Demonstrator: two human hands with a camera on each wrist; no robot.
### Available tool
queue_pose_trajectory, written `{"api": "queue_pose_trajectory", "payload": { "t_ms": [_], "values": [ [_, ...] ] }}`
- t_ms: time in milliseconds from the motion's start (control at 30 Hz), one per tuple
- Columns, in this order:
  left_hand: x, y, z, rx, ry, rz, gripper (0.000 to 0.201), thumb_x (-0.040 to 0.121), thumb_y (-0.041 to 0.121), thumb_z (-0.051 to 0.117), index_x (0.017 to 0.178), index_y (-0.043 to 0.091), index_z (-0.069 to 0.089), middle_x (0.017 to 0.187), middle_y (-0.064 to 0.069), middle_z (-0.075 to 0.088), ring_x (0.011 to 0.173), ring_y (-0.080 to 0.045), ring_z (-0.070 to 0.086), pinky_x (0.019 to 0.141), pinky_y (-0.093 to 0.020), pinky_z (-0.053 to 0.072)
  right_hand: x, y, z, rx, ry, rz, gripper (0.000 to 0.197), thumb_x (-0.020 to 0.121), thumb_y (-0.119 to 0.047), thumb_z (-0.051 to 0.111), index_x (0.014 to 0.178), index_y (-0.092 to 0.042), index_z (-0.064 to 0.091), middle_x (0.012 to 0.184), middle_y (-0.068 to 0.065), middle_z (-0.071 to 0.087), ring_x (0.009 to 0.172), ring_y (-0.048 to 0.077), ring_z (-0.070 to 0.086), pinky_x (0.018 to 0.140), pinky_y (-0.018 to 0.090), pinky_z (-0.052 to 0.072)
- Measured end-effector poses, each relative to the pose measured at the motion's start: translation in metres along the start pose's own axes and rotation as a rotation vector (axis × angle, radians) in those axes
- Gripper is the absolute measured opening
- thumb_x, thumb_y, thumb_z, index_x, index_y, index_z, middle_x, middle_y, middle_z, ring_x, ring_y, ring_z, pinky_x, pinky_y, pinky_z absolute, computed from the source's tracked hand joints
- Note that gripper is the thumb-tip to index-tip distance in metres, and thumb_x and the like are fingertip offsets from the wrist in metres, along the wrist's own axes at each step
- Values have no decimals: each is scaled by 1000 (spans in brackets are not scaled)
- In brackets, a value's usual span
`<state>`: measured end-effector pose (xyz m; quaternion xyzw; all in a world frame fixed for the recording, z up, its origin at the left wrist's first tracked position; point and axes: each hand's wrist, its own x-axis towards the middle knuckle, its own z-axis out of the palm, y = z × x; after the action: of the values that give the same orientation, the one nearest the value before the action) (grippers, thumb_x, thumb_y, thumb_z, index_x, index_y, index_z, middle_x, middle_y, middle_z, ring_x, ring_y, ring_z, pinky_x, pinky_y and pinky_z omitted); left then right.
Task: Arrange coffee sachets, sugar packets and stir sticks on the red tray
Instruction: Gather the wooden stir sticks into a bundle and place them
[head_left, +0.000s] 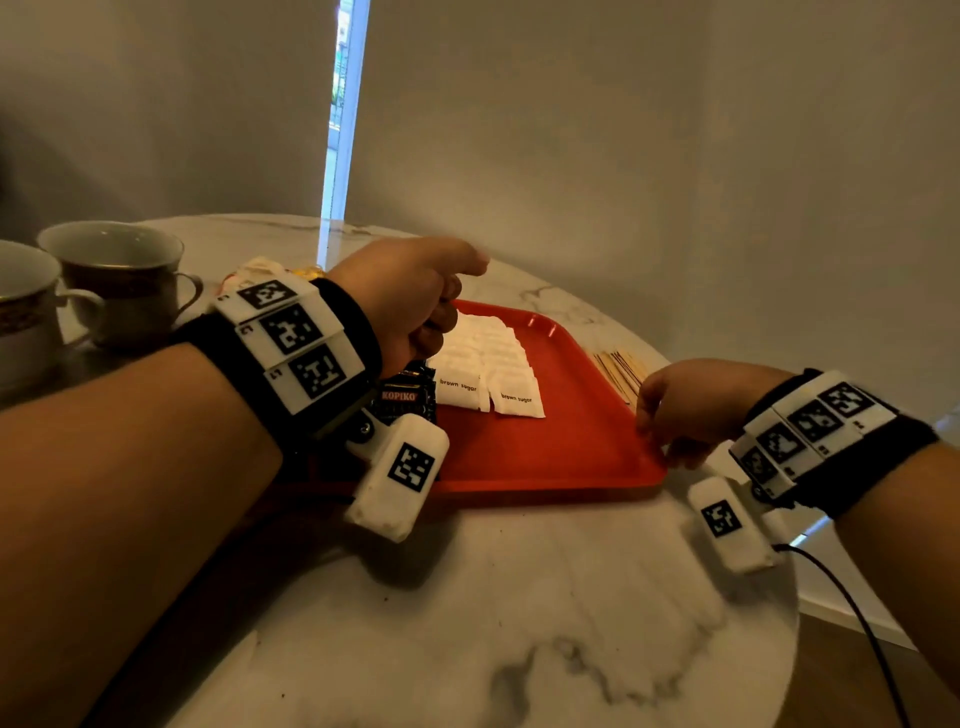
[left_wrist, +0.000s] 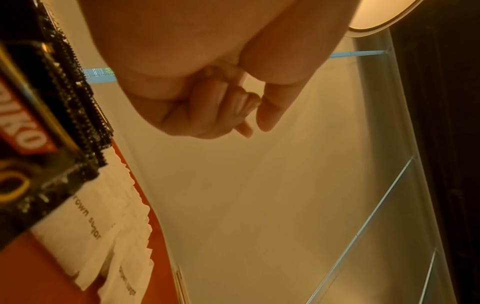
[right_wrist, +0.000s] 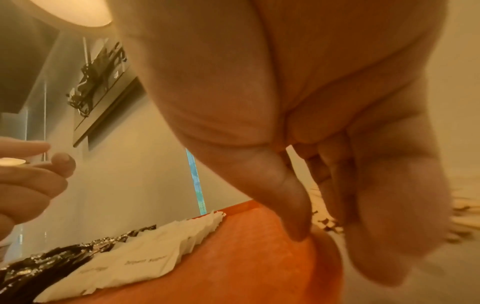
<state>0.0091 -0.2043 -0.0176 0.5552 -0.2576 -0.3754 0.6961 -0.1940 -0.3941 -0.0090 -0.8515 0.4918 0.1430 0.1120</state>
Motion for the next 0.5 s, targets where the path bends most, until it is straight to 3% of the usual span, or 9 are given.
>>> {"api": "queue_pose_trajectory", "payload": {
  "t_ms": [133,233,400,500],
  "values": [
    [2,-1,-1,-6,2,0,14,91,20,65,90,18,51,58,6,36,49,-9,26,46,-22,18,7,-10,-1,-251,-18,-9,12,92,-17,63,95,-15,74,88,6,78,84,22,74,88,38,59],
    [4,-1,-3,-12,17,0,14,91,20,65,89,18,51,59,6,37,49,-9,26,47,-23,18,15,-20,-2,-437,15,-56,20,94,-27,62,102,-13,74,98,7,76,95,24,72,91,37,57],
    [8,1,-7,-16,57,-22,13,91,21,66,92,17,53,60,6,39,47,-8,30,41,-21,24,36,-31,-6,-293,21,-67,15,92,-19,64,99,-12,75,91,7,78,89,25,75,90,42,59],
    [9,3,-10,-17,70,-24,15,91,20,66,88,18,52,60,6,39,47,-8,30,41,-21,25,46,-28,-14,-141,3,-53,15,91,-8,62,99,-10,74,89,10,78,84,27,75,76,39,62]
  ]
}}
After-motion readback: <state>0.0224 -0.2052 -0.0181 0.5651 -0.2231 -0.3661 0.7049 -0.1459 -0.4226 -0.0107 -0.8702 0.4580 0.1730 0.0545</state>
